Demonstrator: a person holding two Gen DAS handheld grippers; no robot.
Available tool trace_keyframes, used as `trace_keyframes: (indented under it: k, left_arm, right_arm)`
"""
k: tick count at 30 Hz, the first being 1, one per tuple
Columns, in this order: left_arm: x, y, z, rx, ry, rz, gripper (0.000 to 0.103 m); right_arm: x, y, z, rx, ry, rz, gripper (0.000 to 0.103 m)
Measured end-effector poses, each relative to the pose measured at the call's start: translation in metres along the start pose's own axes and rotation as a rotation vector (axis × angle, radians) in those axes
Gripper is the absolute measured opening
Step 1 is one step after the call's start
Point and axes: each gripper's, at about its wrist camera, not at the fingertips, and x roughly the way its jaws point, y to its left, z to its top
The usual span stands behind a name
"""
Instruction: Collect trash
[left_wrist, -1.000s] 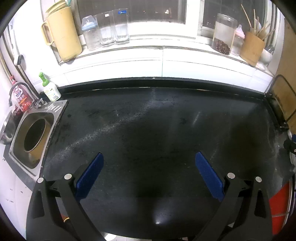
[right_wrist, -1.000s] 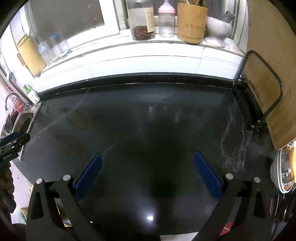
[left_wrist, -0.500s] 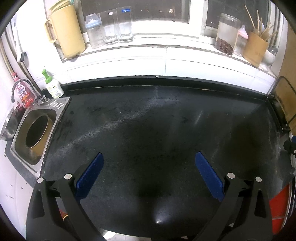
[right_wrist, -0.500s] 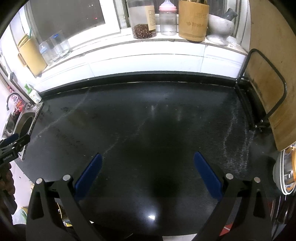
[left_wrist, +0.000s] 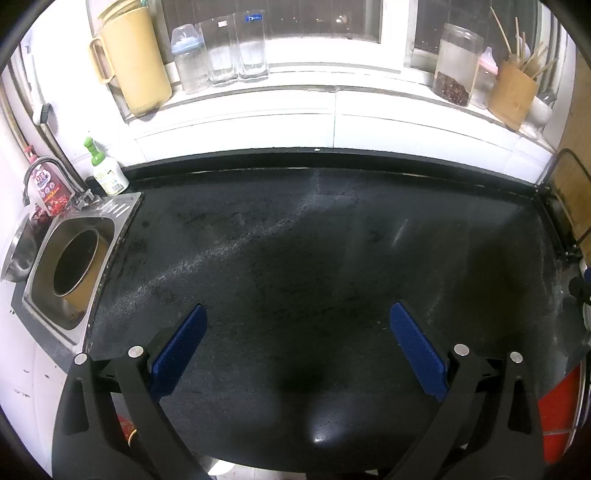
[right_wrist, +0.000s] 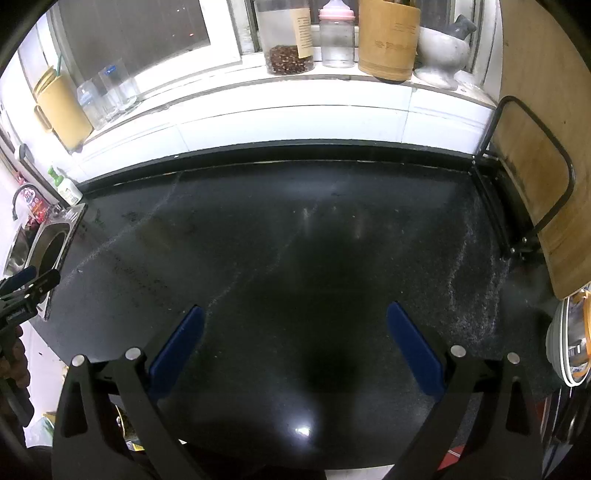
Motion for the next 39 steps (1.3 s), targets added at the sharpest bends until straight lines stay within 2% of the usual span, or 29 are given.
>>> trace_keyframes:
  k: [19,39]
  left_arm:
    - [0.01,0.002,0.007,-0.002,0.024,-0.005,0.096]
    - [0.014,0.001,0.009,0.018,0.012,-0.004,0.096]
  right_arm:
    - [0.003,0.006,0.008,-0.014,0.004,0.001,0.096]
    - [0.007,0.003,0.013,-0.015,0.008,-0.001,0.096]
